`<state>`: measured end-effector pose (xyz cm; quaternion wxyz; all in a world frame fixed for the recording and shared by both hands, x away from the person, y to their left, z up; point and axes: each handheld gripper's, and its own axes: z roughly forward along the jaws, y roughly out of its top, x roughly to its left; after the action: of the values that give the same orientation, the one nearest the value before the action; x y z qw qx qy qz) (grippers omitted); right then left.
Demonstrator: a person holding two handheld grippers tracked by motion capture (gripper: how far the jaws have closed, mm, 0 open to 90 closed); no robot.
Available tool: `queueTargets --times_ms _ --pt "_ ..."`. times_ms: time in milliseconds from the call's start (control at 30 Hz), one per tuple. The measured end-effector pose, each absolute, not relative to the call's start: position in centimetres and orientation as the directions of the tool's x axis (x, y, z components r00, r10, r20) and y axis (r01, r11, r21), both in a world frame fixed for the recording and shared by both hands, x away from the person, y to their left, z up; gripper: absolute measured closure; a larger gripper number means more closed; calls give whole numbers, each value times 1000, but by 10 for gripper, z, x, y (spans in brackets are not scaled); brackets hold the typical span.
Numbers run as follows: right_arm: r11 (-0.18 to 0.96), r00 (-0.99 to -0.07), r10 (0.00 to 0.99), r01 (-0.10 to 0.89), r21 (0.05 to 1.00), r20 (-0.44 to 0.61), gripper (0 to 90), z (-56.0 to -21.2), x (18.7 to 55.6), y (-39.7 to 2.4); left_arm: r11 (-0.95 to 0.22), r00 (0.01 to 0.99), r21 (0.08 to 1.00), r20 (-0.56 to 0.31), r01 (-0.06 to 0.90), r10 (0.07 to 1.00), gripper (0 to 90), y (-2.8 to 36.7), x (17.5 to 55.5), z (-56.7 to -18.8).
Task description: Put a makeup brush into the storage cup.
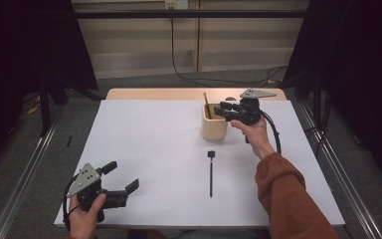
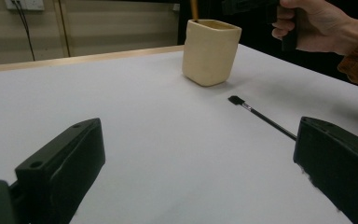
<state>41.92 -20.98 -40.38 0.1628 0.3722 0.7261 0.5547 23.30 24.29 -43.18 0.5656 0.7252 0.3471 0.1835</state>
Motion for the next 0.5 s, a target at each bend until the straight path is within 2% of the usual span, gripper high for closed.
queueTargets --times_ms 67,267,500 --pt "118 -670 724 354 928 163 422 -403 418 -209 -125 695 947 -123 295 709 20 242 233 -432" --pt "136 -670 727 352 926 148 236 -402 416 -205 -130 694 947 -117 293 710 20 243 233 -432" --pt "145 -680 721 338 930 134 119 -398 407 -203 -128 695 948 -119 293 709 20 243 234 -432"
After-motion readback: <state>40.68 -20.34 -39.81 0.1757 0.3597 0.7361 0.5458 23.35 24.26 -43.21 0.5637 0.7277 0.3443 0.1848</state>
